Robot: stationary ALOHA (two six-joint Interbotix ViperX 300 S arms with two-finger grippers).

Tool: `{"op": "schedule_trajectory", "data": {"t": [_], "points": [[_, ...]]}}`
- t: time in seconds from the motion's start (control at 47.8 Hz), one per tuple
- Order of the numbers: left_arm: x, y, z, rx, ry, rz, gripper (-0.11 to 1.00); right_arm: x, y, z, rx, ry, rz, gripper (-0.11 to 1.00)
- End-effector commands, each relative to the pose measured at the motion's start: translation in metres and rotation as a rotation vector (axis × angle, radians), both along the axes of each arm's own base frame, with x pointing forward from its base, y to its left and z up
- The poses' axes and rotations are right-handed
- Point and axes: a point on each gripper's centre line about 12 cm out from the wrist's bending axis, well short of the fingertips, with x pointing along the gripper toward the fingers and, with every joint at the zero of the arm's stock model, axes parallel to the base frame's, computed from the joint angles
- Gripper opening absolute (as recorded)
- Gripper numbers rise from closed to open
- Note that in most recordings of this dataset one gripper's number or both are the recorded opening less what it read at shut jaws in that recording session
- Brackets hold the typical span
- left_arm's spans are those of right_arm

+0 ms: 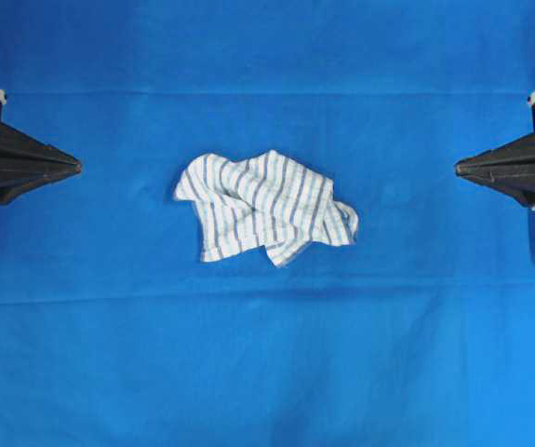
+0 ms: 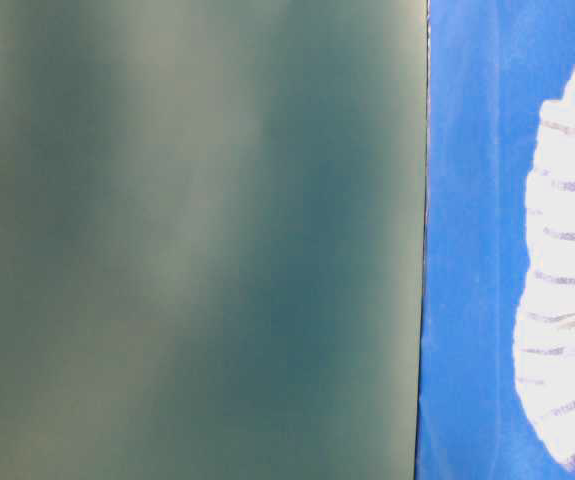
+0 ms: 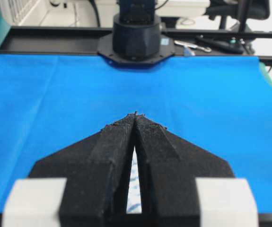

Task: Hand over the towel.
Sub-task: 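Move the left gripper toward the white blue-striped towel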

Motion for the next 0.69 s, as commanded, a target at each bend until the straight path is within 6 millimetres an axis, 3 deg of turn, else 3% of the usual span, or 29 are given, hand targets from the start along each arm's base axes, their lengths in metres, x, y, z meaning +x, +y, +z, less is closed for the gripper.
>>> {"op": "schedule_trajectory", "data": {"t": [0.0,0.251,0.524,0.586,0.67], "points": [[0.002,0.000,0.010,-0.007,-0.031,0.002,0.00,0.003,-0.001,0.011,0.001,-0.026,-0.003,0.00],[0.010,0.001,0.017,0.004,-0.060,0.007,0.00,0.004,-0.001,0.012,0.002,-0.006,-0.003,0.00],[0.060,0.008,0.012,0.004,0.055,0.033,0.01,0.006,-0.001,0.009,0.003,0.009,-0.003,0.00],[0.076,0.009,0.009,0.004,0.089,0.034,0.09,0.007,-0.001,0.008,0.002,0.015,-0.004,0.00],[0.093,0.010,0.000,0.003,0.144,0.035,0.32,0.009,-0.001,0.006,0.003,0.026,-0.003,0.00]]}}
